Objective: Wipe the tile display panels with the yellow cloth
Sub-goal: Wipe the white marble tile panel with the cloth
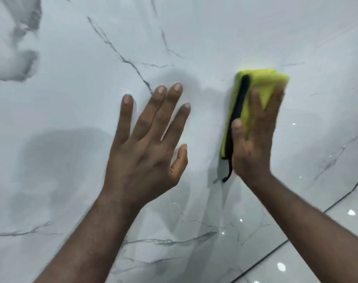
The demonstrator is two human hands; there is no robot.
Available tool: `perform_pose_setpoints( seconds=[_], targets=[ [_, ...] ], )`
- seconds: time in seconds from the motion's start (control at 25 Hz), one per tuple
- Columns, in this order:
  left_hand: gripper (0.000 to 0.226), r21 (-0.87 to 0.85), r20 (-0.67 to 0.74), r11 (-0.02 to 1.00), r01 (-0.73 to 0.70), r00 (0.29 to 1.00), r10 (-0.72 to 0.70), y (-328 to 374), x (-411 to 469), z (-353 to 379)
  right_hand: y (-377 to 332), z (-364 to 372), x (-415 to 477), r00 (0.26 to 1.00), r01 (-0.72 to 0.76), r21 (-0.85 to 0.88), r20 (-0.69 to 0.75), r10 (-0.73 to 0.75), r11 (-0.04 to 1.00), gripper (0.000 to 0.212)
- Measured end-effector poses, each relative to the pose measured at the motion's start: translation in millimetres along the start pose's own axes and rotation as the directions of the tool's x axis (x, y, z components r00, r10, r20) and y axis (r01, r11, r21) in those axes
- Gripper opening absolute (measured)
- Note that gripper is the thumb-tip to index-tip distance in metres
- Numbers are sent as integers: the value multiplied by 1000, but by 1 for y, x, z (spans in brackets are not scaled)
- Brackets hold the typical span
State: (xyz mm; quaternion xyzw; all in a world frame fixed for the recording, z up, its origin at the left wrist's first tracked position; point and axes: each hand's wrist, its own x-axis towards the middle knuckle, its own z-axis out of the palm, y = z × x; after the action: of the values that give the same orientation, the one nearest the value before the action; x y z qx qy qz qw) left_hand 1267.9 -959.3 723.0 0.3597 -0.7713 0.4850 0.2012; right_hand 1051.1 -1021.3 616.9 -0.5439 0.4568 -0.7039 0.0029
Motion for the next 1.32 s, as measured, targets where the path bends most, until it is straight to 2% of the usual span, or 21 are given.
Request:
perform_pose_setpoints(
  seconds=[0.08, 0.16, 0.24, 0.28, 0.32, 0.4, 0.44, 0.52, 0.56, 0.64, 0.68, 0.72, 0.84, 0.88, 0.92, 1.0, 1.12, 1.16, 1.2, 1.28, 1.32],
  targets=[
    [69, 5, -7, 999, 50, 999, -50, -16, -19, -14, -23, 8, 12, 972, -203, 60, -107, 209, 977, 57],
    [70, 11, -11, 997, 72, 997, -72, -34, -36, -25, -48, 19, -4, 998, 61, -95, 18, -60, 994, 59],
    [69, 20, -30, 996, 87, 996, -87, -53, -52, -35, -61, 25, -14, 925, 360, -154, 191, -330, 920, 59],
    [69, 26, -36, 995, 94, 995, -93, -61, -62, -39, -68, 29, -12, 950, 299, -119, 129, -284, 947, 58],
    [69, 33, -40, 995, 97, 995, -96, -68, -72, -43, -82, 36, -9, 996, 90, -36, 17, -90, 995, 57],
    [69, 34, -53, 995, 99, 994, -97, -83, -91, -51, -119, 50, -12, 983, -162, 23, -83, 164, 986, 58],
    [69, 30, -59, 995, 93, 994, -91, -90, -101, -54, -132, 57, -26, 1000, -20, -50, -19, 19, 999, 58],
    [69, 17, -79, 996, 91, 993, -90, -103, -116, -57, -133, 62, -48, 892, 432, -182, 233, -388, 883, 58],
    [68, 2, -90, 995, 97, 991, -97, -109, -124, -58, -134, 62, -50, 876, 466, -178, 227, -425, 867, 58],
    [68, -23, -96, 995, 96, 991, -98, -117, -139, -58, -149, 76, -54, 1000, 27, -54, -5, -27, 998, 58],
    [68, -22, -97, 997, 80, 992, -82, -119, -145, -56, -163, 86, -58, 974, -196, 30, -109, 198, 980, 60],
    [68, -15, -98, 998, 55, 994, -56, -121, -151, -55, -177, 95, -69, 961, -244, 19, -127, 244, 970, 60],
    [63, -14, -105, 1000, 3, 994, -5, -123, -155, -52, -167, 104, -118, 972, 221, -144, 116, -206, 965, 58],
    [61, -28, -103, 1000, 0, 995, -3, -121, -153, -51, -158, 102, -120, 985, 162, -119, 81, -154, 980, 58],
    [60, -43, -96, 999, -7, 995, 3, -118, -150, -52, -151, 102, -119, 995, -95, -28, -31, 94, 995, 60],
    [58, -64, -80, 997, -31, 996, 26, -107, -144, -50, -159, 100, -110, 847, -490, 128, -161, 506, 862, 64],
    [57, -79, -76, 996, -49, 996, 43, -90, -134, -41, -152, 93, -123, 992, -123, -6, -39, 122, 992, 62],
    [56, -81, -75, 995, -59, 996, 53, -86, -133, -36, -145, 91, -128, 992, -113, 19, -55, 113, 993, 61],
    [57, -71, -67, 994, -85, 994, 81, -81, -132, -30, -135, 91, -132, 958, -257, 84, -111, 265, 963, 62],
    [62, 12, -31, 984, -178, 984, 178, -74, -136, -22, -132, 94, -142, 738, -614, 256, -151, 658, 747, 63],
    [64, 65, -14, 971, -228, 973, 229, -73, -138, -19, -134, 96, -150, 737, -628, 243, -121, 666, 739, 63]
  ],
)
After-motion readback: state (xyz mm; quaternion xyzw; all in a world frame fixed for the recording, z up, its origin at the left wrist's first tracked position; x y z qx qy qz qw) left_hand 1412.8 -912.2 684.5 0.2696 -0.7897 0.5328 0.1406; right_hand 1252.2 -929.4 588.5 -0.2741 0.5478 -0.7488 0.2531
